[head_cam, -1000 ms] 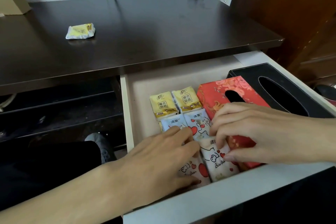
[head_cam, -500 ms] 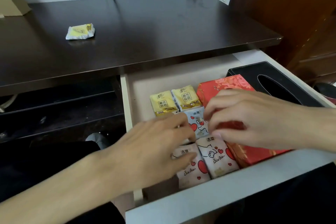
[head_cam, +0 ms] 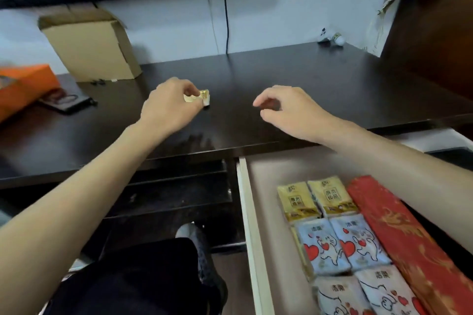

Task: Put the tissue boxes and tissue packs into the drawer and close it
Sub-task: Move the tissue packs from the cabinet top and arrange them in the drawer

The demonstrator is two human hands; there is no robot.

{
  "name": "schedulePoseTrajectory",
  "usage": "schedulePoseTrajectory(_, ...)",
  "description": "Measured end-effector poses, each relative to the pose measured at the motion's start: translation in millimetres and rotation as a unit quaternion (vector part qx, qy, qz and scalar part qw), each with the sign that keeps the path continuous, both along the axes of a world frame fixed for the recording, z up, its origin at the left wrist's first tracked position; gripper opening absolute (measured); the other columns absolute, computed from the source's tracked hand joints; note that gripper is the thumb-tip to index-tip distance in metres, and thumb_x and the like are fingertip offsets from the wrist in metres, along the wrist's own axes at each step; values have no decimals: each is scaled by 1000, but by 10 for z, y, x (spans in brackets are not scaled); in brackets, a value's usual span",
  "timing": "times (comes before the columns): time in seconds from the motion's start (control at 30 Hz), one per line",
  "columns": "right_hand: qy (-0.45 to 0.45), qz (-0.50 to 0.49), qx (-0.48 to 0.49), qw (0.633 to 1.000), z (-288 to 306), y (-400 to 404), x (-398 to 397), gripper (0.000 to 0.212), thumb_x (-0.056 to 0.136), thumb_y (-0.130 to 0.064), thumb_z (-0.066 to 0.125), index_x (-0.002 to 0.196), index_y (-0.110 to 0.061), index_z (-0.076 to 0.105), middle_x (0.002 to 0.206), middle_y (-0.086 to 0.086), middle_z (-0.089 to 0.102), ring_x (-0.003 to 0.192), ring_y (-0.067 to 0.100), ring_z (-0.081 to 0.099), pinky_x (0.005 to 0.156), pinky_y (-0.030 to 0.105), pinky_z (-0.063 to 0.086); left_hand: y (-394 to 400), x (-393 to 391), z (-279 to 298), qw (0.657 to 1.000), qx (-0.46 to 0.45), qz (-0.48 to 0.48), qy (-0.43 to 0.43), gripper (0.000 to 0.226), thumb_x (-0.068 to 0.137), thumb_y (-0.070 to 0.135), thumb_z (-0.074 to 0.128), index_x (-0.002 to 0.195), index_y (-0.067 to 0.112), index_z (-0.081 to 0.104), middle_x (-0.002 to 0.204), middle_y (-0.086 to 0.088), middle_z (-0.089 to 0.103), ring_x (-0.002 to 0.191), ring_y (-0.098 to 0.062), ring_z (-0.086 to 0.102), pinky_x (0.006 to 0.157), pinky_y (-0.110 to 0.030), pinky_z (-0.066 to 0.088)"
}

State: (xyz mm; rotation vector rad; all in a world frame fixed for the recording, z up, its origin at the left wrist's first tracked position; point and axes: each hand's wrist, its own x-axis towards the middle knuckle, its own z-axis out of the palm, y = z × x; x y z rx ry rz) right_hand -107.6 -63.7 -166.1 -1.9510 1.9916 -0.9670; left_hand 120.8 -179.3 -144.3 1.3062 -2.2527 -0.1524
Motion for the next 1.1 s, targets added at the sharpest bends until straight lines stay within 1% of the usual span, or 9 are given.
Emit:
schedulePoseTrajectory(0.1, -32, 8, 39, 999, 0, -525, 216, 35, 98, -12, 58, 131, -18, 69, 131, 1, 70, 122, 18, 63, 105, 30, 46, -440, 61, -77, 998, 48, 41, -11, 33, 87, 32, 62, 117, 19, 68, 123, -10, 64, 108, -30, 61, 89, -41, 49)
schedulePoseTrajectory(0.17, -36, 13, 57, 998, -10, -821, 357, 41, 99, -11, 55, 138, -17, 65, 140, 4, 66, 130, 20, 60, 109, 31, 43, -609, 66, -135, 995, 86, 45, -16, 37, 88, 31, 61, 123, 17, 65, 127, -10, 64, 112, -30, 60, 93, -39, 48)
schedulePoseTrajectory(0.3, -6, 12, 86, 996, -61, -1256, 537, 50, 97, -8, 52, 146, -19, 58, 152, 7, 57, 139, 26, 53, 116, 40, 41, -785, 36, -219, 993, 112, 36, -28, 35, 85, 33, 64, 117, 20, 70, 118, -8, 69, 107, -30, 63, 91, -38, 50)
schedulePoseTrajectory(0.5, 40, 19, 86, 995, -106, -1404, 415, 51, 98, -7, 49, 147, -20, 58, 154, 5, 53, 143, 25, 47, 117, 39, 37, -920, 18, -315, 993, 107, -30, -27, 29, 87, 22, 65, 115, 18, 73, 118, -6, 70, 102, -23, 63, 90, -33, 49)
schedulePoseTrajectory(0.63, 85, 59, 81, 991, -52, -1132, 264, 35, 99, -18, 58, 131, -22, 71, 136, 0, 65, 128, 23, 57, 110, 43, 43, -802, -112, -310, 983, 126, -134, -17, 31, 86, 10, 63, 112, 21, 76, 114, -4, 72, 104, -21, 64, 95, -36, 49)
schedulePoseTrajectory(0.7, 126, 62, 73, 987, -30, -900, 190, 26, 98, -28, 62, 119, -26, 78, 119, -6, 67, 114, 22, 61, 99, 46, 49, -690, -193, -302, 976, 124, -178, -12, 31, 86, 6, 62, 108, 21, 77, 114, -1, 72, 105, -17, 63, 94, -29, 48)
schedulePoseTrajectory(0.83, 176, 52, 39, 982, -51, -405, 45, 13, 94, -40, 69, 100, -32, 77, 108, -8, 61, 105, 15, 55, 88, 46, 51, -443, -362, -299, 979, 76, -188, 7, 26, 86, 17, 70, 112, 21, 75, 112, 1, 69, 102, -14, 62, 87, -25, 46)
schedulePoseTrajectory(0.97, 109, 59, 55, 991, -34, -110, -61, 13, 87, -34, 80, 83, -24, 72, 118, -4, 62, 111, 11, 53, 91, 34, 44, -80, -425, -305, 983, 64, -161, 57, 26, 86, 22, 68, 112, 23, 72, 110, 3, 70, 99, -12, 63, 92, -31, 49)
schedulePoseTrajectory(1.1, 58, 51, 73, 994, 68, 145, -132, 20, 82, -25, 84, 73, -24, 66, 110, 2, 71, 95, 19, 66, 89, 42, 52, 495, -334, -289, 972, 60, -206, 92, 22, 87, 22, 65, 106, 26, 74, 103, 9, 69, 96, -8, 63, 89, -33, 50)
